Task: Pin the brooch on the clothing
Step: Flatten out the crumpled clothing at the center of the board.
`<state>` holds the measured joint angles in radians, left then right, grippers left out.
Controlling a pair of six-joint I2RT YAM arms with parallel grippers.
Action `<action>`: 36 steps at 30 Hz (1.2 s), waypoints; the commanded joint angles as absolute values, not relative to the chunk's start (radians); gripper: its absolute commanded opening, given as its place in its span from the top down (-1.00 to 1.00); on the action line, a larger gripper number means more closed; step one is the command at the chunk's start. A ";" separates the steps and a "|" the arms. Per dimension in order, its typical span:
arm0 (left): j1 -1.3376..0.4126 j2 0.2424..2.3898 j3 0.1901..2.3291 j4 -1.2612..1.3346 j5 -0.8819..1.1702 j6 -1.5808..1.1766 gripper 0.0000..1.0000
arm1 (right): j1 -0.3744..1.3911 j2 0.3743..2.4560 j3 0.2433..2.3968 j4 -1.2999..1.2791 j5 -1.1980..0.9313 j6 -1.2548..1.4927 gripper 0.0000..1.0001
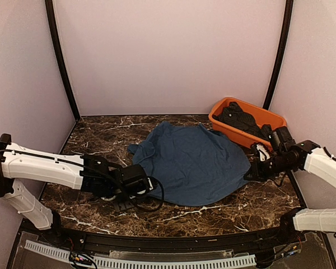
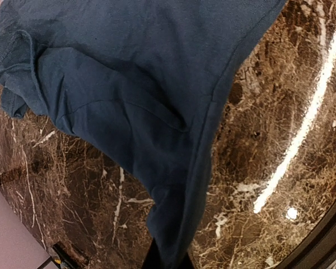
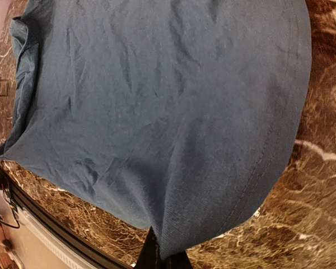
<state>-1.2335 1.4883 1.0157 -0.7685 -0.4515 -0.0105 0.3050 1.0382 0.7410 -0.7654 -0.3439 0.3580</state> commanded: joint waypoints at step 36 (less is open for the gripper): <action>-0.393 1.775 1.361 -0.479 0.066 -0.490 -0.77 | 0.415 1.473 0.876 -0.134 -0.296 0.497 -0.41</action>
